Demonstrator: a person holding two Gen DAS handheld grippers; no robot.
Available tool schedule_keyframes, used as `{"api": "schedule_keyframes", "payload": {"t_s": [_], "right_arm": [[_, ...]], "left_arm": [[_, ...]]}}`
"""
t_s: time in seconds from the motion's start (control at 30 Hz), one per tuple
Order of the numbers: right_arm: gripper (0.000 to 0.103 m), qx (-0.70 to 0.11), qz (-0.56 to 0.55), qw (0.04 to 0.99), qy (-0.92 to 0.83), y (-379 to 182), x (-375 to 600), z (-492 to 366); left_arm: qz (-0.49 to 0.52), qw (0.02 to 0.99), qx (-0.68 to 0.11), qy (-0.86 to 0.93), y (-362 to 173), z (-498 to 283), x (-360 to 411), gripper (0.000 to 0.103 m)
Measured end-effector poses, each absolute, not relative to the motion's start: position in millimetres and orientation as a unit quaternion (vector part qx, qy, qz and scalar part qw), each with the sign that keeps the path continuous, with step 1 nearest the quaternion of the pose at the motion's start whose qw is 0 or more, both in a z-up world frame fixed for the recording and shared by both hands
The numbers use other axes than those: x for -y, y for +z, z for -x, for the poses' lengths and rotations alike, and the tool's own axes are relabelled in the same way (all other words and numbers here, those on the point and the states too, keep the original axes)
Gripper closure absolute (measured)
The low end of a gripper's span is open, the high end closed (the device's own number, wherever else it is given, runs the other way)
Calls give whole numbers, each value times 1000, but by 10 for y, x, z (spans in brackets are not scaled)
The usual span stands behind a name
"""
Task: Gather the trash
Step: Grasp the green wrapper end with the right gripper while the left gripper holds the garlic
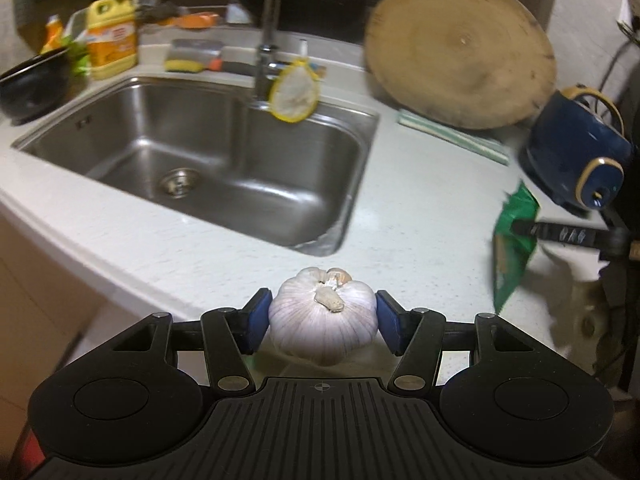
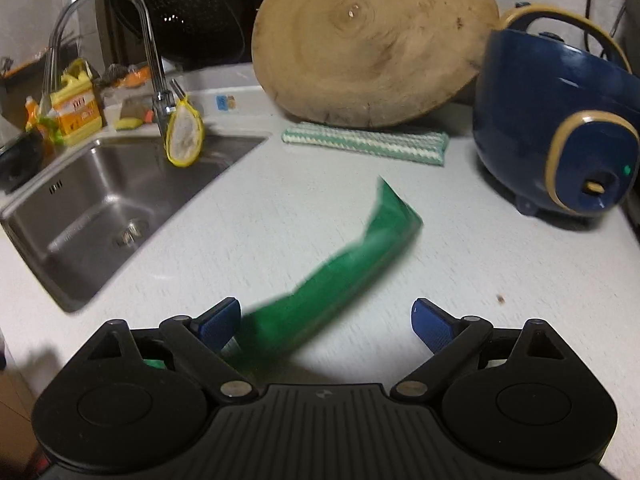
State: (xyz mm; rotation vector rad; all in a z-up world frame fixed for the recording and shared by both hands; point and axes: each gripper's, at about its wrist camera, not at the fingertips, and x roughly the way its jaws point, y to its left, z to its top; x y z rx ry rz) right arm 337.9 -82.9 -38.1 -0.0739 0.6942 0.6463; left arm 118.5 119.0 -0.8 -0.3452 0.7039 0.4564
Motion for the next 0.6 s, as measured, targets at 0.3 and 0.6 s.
{"api": "schedule_keyframes", "payload": {"t_s": [0.3, 0.6], "right_arm": [[20, -359, 53, 891, 275, -457, 666, -3716], [38, -355, 139, 860, 339, -613, 735, -3290]], "left_arm": [[192, 894, -342, 215, -30, -1062, -1130, 41], [176, 895, -358, 200, -37, -1205, -1011, 41]]}}
